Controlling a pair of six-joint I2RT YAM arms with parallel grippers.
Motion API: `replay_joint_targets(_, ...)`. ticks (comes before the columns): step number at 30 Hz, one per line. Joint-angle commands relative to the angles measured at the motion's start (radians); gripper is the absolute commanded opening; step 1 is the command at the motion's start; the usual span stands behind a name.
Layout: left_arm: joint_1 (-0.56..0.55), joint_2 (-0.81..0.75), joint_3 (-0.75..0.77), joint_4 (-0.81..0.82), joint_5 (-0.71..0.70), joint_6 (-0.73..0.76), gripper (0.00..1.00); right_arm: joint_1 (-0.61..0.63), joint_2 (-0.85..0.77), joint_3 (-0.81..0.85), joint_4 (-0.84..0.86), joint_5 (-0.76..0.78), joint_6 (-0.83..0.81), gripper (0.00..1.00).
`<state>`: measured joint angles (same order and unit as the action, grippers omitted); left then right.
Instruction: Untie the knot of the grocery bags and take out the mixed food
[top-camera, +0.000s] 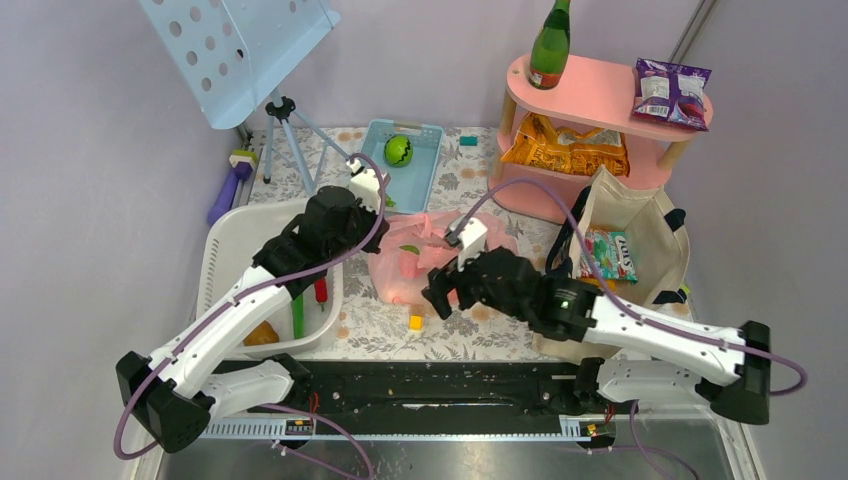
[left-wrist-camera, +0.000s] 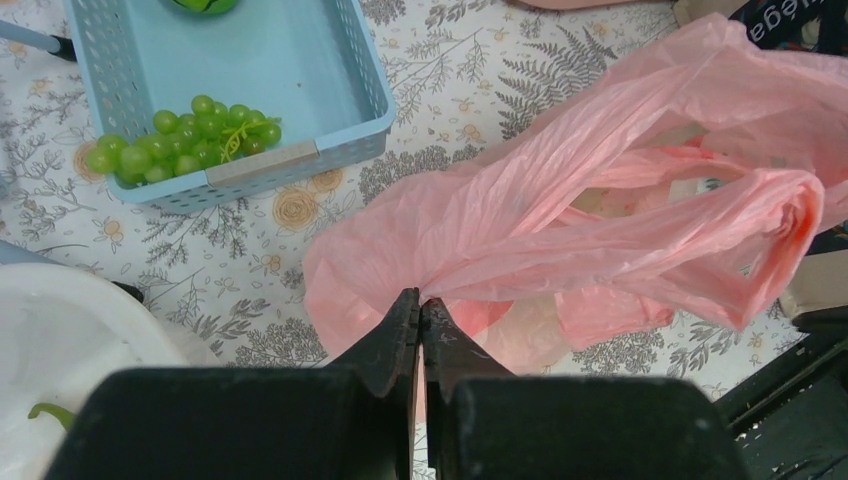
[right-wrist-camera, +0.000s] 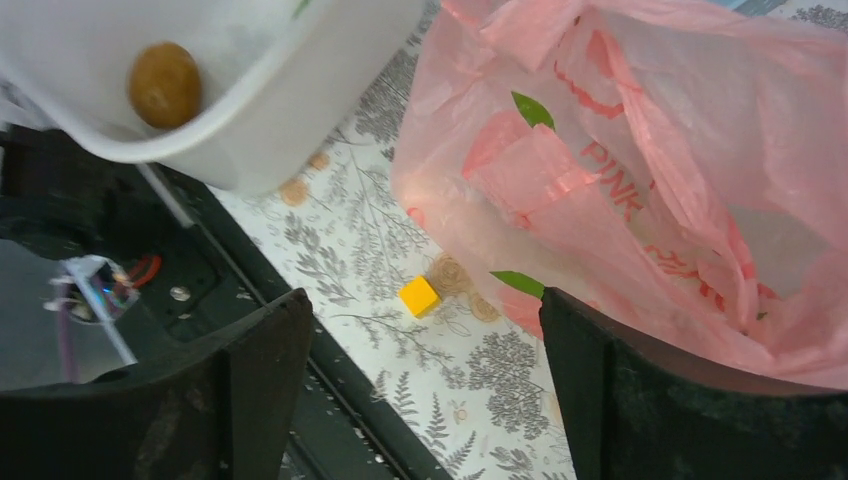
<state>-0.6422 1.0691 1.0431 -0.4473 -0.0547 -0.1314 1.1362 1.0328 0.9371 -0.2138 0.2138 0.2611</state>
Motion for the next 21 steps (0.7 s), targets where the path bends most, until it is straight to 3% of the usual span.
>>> replay_joint_targets(1,0.004,-0.023,-0.018,0.058,0.013,0.022,0.00,0.071,0.067,0.027,0.060,0.235,-0.127,0.93)
replay_joint_targets(10,0.005,-0.002,-0.023,0.058,0.014,0.026,0.00,0.078,0.101,0.004,0.151,0.366,-0.495,0.99)
replay_joint_targets(15,0.004,0.001,-0.022,0.058,0.009,0.021,0.00,0.076,0.208,0.030,0.133,0.449,-0.573,1.00)
replay_joint_targets(21,0.005,-0.002,-0.023,0.054,-0.006,0.036,0.00,0.076,0.314,0.075,0.086,0.438,-0.596,0.99)
